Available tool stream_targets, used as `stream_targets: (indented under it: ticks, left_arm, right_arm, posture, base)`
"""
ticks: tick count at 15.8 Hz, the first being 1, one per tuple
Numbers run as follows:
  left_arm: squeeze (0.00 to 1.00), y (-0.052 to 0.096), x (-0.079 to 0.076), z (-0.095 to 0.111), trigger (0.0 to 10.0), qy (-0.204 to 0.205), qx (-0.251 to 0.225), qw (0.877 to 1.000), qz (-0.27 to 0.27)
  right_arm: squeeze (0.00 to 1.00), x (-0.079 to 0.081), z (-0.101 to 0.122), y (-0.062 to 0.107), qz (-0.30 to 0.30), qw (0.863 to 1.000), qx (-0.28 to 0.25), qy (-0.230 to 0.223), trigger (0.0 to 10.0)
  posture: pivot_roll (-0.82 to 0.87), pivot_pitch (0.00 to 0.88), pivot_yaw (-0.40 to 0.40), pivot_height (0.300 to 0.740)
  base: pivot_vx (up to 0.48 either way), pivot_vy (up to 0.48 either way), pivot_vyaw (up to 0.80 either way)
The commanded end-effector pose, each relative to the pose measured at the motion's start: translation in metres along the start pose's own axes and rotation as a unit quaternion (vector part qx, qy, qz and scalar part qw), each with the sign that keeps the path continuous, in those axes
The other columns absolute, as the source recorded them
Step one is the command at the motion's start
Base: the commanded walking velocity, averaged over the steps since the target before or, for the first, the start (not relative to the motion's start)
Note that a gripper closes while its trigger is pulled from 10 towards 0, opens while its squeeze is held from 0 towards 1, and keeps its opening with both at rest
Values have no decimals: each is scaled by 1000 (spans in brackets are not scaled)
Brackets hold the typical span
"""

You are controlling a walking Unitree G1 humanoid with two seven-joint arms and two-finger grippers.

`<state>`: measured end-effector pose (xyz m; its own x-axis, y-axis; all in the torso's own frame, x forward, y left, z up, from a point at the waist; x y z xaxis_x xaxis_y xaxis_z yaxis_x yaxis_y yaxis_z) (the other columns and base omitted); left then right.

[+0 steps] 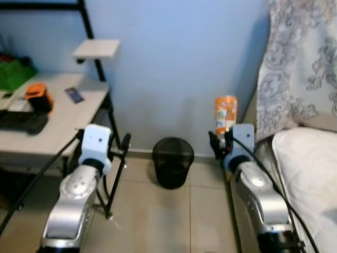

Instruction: Clean up the room

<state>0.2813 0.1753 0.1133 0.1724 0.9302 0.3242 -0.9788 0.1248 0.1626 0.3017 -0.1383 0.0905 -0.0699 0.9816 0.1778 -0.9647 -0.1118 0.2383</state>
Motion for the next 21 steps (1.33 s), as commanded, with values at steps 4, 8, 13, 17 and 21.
stream_targets:
  ticks: [4, 8, 13, 17, 21]
  left_arm:
    - [0, -1, -2, 4, 10000, -5, -4, 1000, -3]
    - [0, -1, -1, 4, 10000, -4, -2, 1000, -1]
    - [0, -2, -2, 5, 10000, -3, -2, 1000, -2]
    - [0, -2, -3, 4, 10000, -4, -2, 1000, -4]
    - [0, -1, -4, 4, 10000, -6, -2, 1000, -8]
  right_arm:
    - [0, -12, 0, 1, -8, 1000, 6, 4, 10000]
    - [0, -9, -2, 2, 3, 1000, 12, -1, 10000]
    - [0, -9, -2, 1, 2, 1000, 14, 3, 10000]
    - [0, -11, -5, 1, 2, 1000, 20, 11, 10000]
    - [0, -12, -5, 2, 2, 1000, 22, 15, 10000]
  posture:
    - [23, 0, 27, 740]
    - [26, 0, 27, 740]
    - [20, 0, 30, 740]
    - [19, 0, 28, 740]
    - [27, 0, 25, 740]
  base:
    - [382, 0, 0]
    - [383, 0, 0]
    - [382, 0, 0]
    - [378, 0, 0]
    - [382, 0, 0]
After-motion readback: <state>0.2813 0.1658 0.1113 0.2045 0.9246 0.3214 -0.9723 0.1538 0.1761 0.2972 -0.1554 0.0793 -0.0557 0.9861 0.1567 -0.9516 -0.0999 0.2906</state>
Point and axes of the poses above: a point about 5 cm out from each wrist's last joint towards the gripper, its own y axis pointing back from the gripper into the wrist, its own z axis along the axis of the wrist's last joint, x = y × z, the point moved 2 cm from there along -y, pointing out of the wrist towards the gripper, and after that the axes turned 9 degrees about -y, right-handed, at the moved point
